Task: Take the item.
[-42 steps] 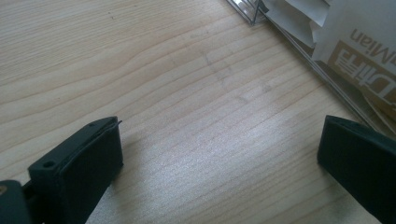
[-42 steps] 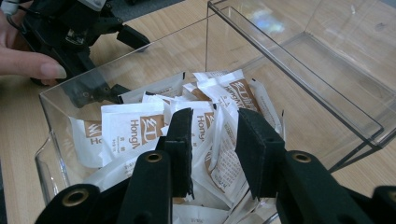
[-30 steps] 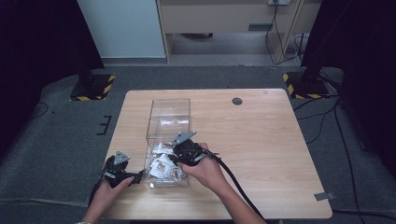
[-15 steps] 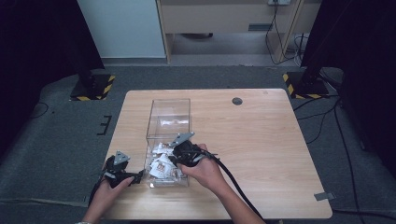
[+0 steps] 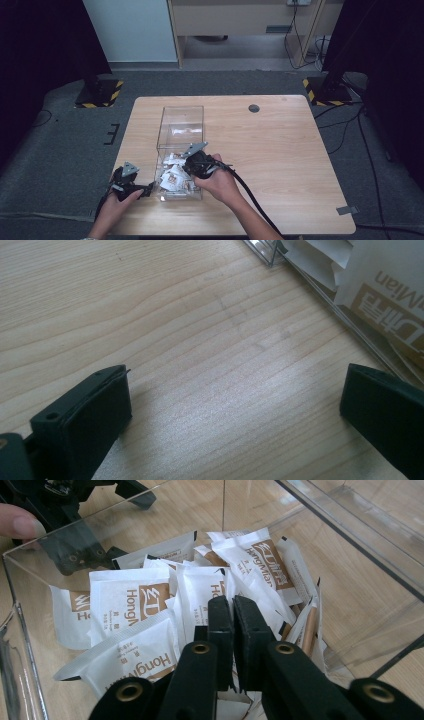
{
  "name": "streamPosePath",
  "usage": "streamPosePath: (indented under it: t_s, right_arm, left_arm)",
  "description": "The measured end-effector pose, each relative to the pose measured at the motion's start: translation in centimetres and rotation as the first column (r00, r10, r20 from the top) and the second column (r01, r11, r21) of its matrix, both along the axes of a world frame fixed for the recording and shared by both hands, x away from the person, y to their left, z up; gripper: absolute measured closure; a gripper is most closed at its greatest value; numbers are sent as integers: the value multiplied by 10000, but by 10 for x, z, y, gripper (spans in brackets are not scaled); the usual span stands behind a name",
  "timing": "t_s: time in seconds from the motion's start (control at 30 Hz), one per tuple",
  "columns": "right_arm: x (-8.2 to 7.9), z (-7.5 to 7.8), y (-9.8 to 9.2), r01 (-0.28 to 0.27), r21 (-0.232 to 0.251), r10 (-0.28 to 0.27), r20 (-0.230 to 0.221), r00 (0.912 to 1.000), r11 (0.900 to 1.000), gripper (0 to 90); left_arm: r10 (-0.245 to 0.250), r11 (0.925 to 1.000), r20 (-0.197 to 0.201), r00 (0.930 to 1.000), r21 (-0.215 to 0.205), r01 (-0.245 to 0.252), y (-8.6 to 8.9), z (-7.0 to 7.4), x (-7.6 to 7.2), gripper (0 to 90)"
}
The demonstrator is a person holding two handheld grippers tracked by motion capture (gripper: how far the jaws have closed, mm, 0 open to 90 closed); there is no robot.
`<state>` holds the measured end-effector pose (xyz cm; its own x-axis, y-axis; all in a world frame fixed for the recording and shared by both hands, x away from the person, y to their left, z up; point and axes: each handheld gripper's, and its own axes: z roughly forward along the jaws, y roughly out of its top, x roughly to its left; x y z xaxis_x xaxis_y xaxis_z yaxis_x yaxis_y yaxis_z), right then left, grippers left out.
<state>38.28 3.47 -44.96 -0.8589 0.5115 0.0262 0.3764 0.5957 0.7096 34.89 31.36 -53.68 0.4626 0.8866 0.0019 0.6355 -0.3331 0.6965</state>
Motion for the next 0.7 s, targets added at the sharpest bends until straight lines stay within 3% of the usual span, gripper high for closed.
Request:
streamPosePath:
  t_s: [0.43,0.7]
  right_arm:
    - [-5,21,-14,31,912,-50,210,9998,9958,881]
    - [-7,31,-19,-14,1082,-25,358,9994,9941,881]
  left_arm:
    - [0,10000,-1,10000,-1,0,0,0,0,0]
    - [0,10000,-1,10000,0,0,0,0,0,0]
